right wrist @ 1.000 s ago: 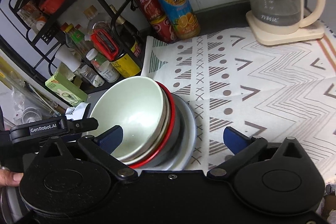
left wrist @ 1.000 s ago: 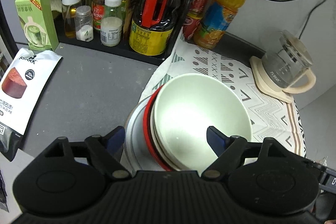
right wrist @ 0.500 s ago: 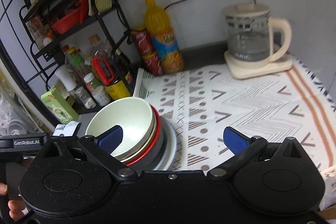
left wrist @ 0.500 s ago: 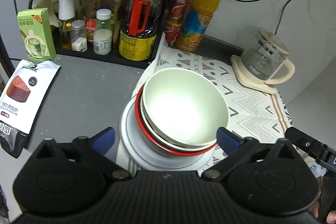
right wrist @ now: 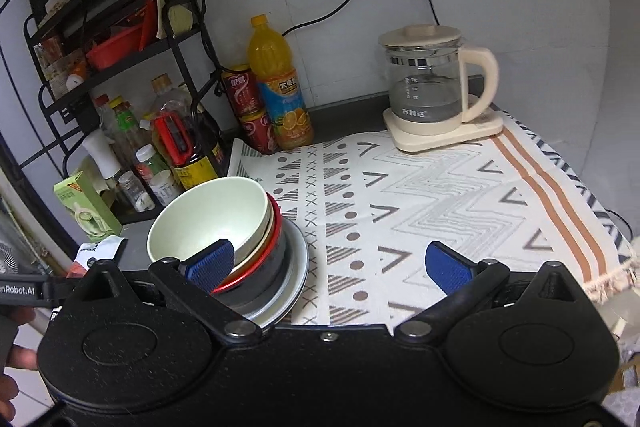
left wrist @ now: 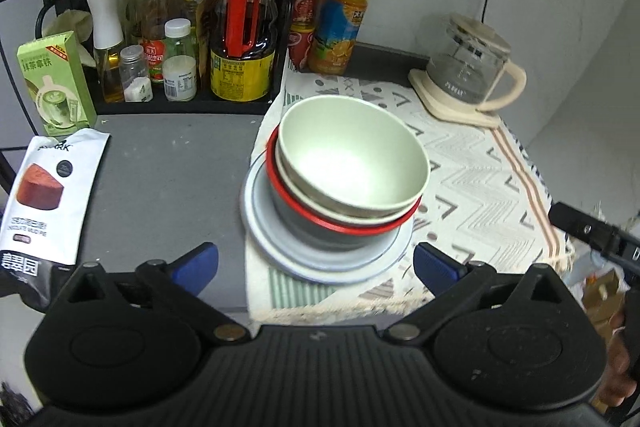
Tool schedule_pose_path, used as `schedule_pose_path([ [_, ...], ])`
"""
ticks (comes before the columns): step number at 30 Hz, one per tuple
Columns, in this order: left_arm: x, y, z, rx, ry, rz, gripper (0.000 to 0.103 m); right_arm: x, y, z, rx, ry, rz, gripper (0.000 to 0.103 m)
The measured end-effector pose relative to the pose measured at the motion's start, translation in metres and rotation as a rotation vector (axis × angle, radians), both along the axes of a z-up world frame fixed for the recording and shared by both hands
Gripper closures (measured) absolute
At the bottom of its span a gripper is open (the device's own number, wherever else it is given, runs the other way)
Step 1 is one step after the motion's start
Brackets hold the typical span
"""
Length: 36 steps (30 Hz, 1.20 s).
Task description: Organize plates and bowls
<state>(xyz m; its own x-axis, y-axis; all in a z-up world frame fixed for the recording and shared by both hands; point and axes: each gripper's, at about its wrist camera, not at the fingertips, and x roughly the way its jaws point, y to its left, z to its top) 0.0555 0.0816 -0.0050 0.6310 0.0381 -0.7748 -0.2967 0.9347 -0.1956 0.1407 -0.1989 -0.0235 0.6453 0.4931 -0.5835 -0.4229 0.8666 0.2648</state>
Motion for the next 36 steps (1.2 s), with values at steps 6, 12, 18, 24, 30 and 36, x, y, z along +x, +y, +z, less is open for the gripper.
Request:
schedule_pose_path([
  [6,-0.024,0.011,0.001,0.026,-0.001,-0.051,0.0,-0.029,0.007,0.002,0.013,0.005,-0.057,0.0],
  [12,-0.052,0.023,0.0,0.034,0.014,-0.062,0.0,-0.063,0.016,0.006,0.001,-0.001,-0.095,0.0],
  [18,-0.079,0.03,-0.003,0.048,0.012,-0.091,0.0,-0.093,0.023,0.007,-0.015,-0.003,-0.118,0.0],
  [24,-0.1,0.033,-0.002,0.045,0.004,-0.099,0.0,-0.119,0.03,0.009,-0.017,0.006,-0.106,0.0],
  [30,-0.122,0.039,0.001,0.06,-0.015,-0.097,0.0,-0.136,0.035,0.009,-0.023,0.014,-0.099,0.0],
  [36,-0.139,0.048,0.003,0.059,-0.024,-0.084,0.0,-0.152,0.038,0.01,-0.031,0.01,-0.099,0.0],
])
